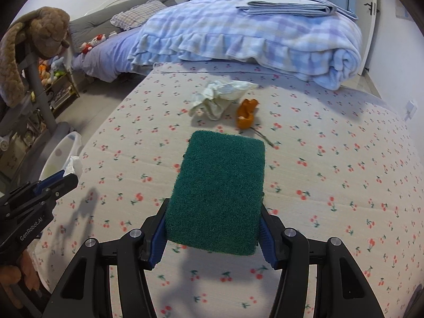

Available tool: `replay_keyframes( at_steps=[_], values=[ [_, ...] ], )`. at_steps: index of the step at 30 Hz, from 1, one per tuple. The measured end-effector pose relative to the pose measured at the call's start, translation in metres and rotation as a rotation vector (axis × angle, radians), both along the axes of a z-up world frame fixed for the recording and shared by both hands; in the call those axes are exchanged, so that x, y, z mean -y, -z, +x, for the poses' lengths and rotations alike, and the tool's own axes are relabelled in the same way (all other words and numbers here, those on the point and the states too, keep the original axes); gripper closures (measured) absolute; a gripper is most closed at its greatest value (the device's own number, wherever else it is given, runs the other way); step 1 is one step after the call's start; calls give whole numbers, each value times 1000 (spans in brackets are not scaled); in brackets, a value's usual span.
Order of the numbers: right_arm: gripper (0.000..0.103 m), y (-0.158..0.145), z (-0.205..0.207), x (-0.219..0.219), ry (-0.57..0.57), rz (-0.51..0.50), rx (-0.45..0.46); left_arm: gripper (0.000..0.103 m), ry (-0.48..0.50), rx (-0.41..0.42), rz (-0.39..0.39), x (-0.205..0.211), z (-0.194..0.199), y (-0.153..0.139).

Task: Collect trash
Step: 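Carry the tissue into the bucket with the left tool while the right carries the sponge, then drop the green sponge into the bucket with the right tool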

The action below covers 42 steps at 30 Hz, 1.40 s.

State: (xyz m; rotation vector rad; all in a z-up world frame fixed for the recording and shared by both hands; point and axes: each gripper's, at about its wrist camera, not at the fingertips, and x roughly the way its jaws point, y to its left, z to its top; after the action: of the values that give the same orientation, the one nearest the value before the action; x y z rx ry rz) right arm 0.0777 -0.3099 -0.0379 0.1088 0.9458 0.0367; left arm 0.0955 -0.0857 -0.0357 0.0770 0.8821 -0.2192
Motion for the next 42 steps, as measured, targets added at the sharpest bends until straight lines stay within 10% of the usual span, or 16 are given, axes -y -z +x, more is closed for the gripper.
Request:
replay_keyframes(
  at_steps=[33,42],
  values=[
    [44,-10,39,-146,-231,28,18,78,-265,-21,-48,-143,16,-6],
    [44,-8,44,-181,-283,28,15,34,-354,-95,-70,-179,25,-19]
  ],
)
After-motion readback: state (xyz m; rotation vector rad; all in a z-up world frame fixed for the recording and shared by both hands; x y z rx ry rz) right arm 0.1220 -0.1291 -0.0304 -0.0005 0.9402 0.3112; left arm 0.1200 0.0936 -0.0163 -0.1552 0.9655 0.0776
